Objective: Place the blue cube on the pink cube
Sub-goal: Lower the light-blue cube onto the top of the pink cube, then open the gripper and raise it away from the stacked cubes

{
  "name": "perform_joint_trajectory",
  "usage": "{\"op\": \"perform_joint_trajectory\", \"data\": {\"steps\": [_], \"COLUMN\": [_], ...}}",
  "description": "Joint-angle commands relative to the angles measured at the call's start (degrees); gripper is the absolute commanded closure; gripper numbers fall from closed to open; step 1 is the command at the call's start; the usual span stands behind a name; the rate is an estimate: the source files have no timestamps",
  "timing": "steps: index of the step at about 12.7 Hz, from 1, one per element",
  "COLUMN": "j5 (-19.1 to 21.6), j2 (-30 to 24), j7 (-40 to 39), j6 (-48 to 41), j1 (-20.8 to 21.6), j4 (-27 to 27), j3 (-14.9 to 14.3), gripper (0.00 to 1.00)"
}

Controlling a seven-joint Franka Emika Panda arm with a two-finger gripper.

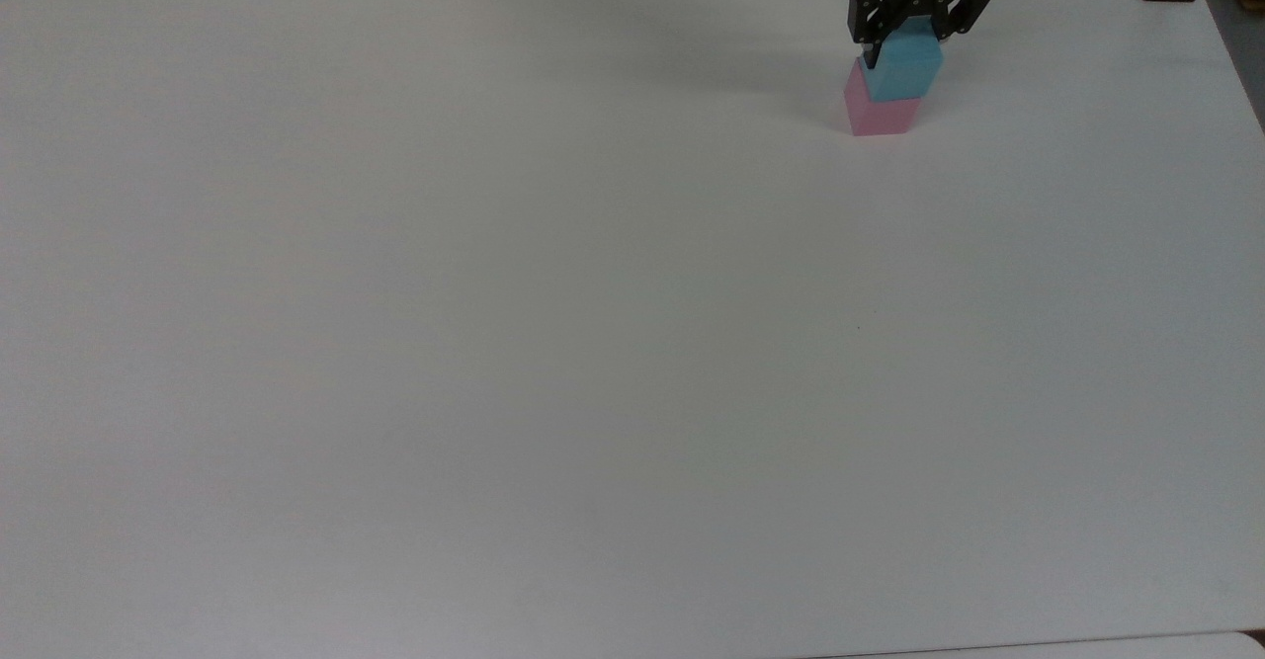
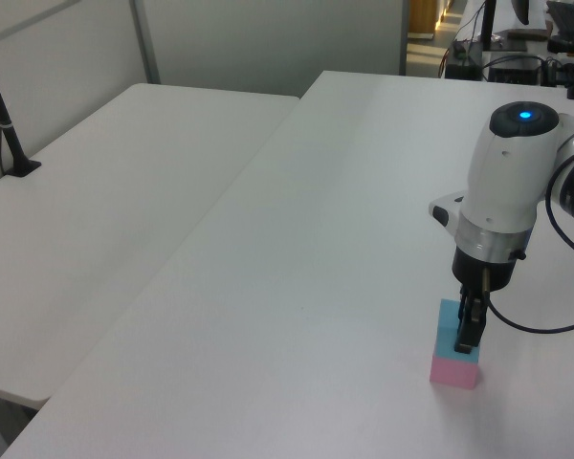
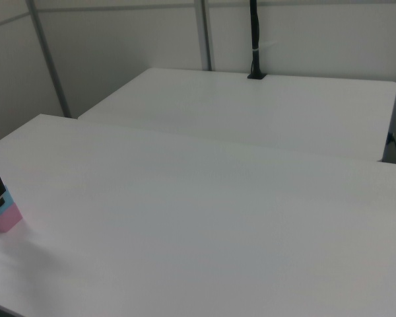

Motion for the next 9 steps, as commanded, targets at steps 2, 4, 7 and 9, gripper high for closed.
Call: {"op": "perform_joint_trajectory", "data": {"steps": [2,4,7,9], "j5": [-0.99,-0.99,-0.99,-0.82], "j2": [-0.43,-0.78,-4.28,-5.36], "j7": [3.09,3.01,1.35,0.81], "j6": [1.38,0.51,-9.12,-22.8], "j1": [0.51,0.25,-0.55,-0.63], "j4": [-0.43,0.44,5.53,16.56], "j3": [-0.4,-0.4,-0.49,-0.49], "gripper": [0.0,0.0,0.0,0.0]}}
